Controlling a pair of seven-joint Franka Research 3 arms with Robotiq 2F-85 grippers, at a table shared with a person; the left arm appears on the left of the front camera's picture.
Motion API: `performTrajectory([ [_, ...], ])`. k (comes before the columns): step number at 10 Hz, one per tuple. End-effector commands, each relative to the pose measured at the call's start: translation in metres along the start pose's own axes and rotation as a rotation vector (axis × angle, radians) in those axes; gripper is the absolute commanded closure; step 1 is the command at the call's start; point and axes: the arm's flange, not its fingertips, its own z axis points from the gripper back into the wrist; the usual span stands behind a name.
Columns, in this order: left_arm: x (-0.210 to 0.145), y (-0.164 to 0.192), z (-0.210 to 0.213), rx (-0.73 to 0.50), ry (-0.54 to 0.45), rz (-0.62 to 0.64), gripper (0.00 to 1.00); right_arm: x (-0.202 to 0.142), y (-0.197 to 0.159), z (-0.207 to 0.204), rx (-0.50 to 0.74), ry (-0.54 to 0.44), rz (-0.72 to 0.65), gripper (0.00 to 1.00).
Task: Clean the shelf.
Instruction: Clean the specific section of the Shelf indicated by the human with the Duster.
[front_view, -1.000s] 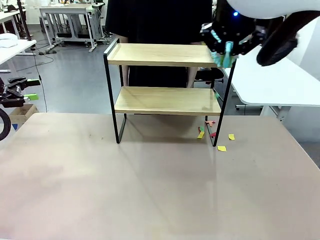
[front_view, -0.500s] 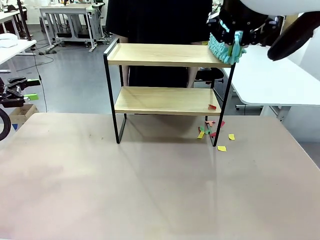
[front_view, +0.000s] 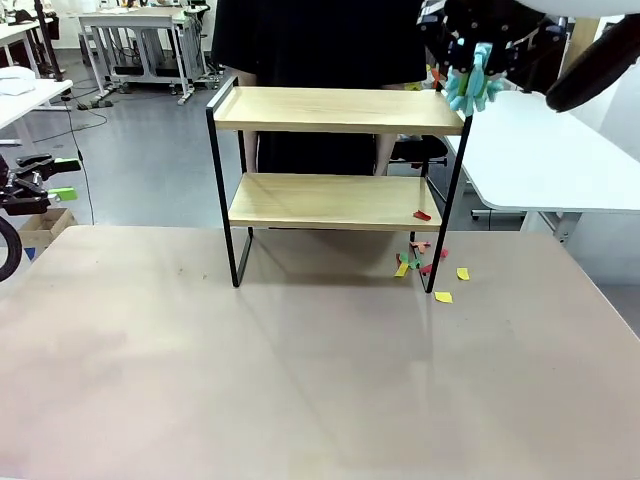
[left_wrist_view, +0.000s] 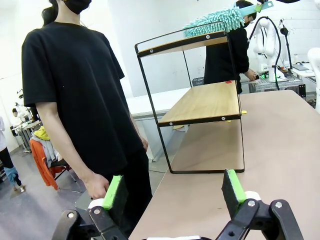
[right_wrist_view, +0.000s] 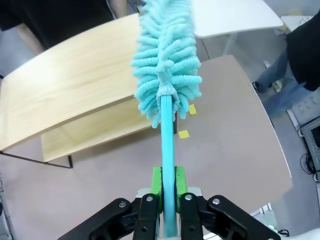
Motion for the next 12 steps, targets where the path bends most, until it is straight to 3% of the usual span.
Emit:
performTrajectory([
  [1,0.004,-0.002,-0.001,0.001,-0.001,-0.004,0.0,0.002,-0.001,0.002,0.011,-0.005,-0.004,0.87],
  [4,0.004,-0.002,-0.001,0.001,-0.001,-0.004,0.0,0.007,-0.026,0.022,0.196,-0.097,0.012,0.87],
  [7,0.004,-0.002,-0.001,0.001,-0.001,-0.004,0.0,0.005,-0.047,0.043,0.367,-0.108,0.062,0.87],
  [12,0.004,-0.002,-0.001,0.001,-0.001,-0.004,0.0,-0.006,-0.065,0.052,0.729,0.056,0.369,0.87],
])
